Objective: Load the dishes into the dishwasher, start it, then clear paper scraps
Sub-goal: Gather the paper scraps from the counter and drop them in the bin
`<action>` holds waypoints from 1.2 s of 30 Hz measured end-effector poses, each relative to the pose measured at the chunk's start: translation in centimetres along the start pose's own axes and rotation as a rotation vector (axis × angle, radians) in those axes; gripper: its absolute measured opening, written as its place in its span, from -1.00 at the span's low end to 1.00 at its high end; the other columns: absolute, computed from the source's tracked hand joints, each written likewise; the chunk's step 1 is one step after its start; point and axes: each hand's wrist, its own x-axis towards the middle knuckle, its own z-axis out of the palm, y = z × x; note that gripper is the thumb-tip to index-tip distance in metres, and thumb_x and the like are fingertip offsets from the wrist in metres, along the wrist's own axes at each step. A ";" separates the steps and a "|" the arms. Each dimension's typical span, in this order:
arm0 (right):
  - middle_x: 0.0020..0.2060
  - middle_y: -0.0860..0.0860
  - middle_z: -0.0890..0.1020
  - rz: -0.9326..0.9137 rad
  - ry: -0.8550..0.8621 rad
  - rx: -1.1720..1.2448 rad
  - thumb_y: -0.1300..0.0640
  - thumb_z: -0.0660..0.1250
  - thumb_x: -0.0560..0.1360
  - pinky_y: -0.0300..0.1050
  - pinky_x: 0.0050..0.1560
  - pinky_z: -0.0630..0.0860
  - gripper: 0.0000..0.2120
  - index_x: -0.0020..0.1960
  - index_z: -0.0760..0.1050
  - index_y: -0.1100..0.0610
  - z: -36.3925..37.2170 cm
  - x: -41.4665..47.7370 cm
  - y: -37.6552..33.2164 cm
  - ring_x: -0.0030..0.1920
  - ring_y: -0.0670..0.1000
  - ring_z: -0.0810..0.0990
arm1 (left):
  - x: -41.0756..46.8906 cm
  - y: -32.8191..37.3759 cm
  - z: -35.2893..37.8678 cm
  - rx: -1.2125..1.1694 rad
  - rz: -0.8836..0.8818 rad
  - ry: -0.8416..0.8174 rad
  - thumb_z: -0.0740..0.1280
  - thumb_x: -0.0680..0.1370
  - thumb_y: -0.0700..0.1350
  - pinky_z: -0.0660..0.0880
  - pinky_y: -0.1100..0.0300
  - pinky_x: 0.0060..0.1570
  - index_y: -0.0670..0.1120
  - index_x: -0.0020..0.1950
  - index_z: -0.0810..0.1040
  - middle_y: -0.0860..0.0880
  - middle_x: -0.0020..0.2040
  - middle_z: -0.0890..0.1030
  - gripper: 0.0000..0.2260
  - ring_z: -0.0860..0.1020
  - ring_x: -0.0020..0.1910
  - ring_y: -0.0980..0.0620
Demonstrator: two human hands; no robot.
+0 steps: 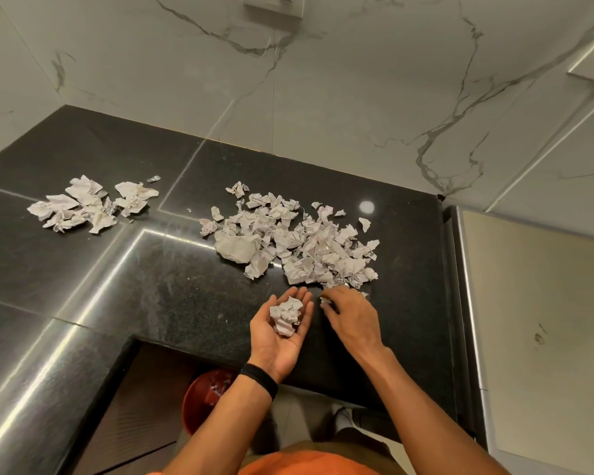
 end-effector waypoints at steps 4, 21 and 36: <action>-0.03 -0.11 0.63 -0.028 0.016 -0.034 0.07 0.39 0.58 -0.07 -0.04 0.57 -0.89 0.08 0.64 0.01 0.4 -0.2 -0.1 0.00 -0.02 0.60 | 0.1 0.2 -0.2 -0.015 0.018 0.011 0.19 0.68 -0.06 0.44 -0.11 0.40 -0.29 0.36 0.53 -0.30 0.28 0.61 -0.62 0.57 0.30 -0.26; 0.00 -0.20 0.65 0.190 0.277 0.408 0.11 0.45 0.55 -0.16 0.04 0.56 -0.85 0.11 0.66 -0.02 -3.6 -2.6 -0.1 0.02 -0.16 0.59 | 1.8 -1.1 1.1 -0.022 -0.027 -0.051 0.12 0.70 -0.05 0.42 -0.08 0.41 -0.27 0.34 0.53 -0.28 0.30 0.60 -0.61 0.55 0.34 -0.22; 0.07 -0.19 0.64 0.027 0.178 0.452 0.12 0.50 0.51 -0.31 0.09 0.52 -0.81 0.12 0.67 0.00 -4.0 -3.6 -2.0 0.14 -0.16 0.56 | 2.5 -2.0 1.5 0.059 -0.054 -0.048 0.13 0.69 -0.01 0.50 0.02 0.26 -0.23 0.33 0.55 -0.24 0.26 0.64 -0.61 0.60 0.27 -0.16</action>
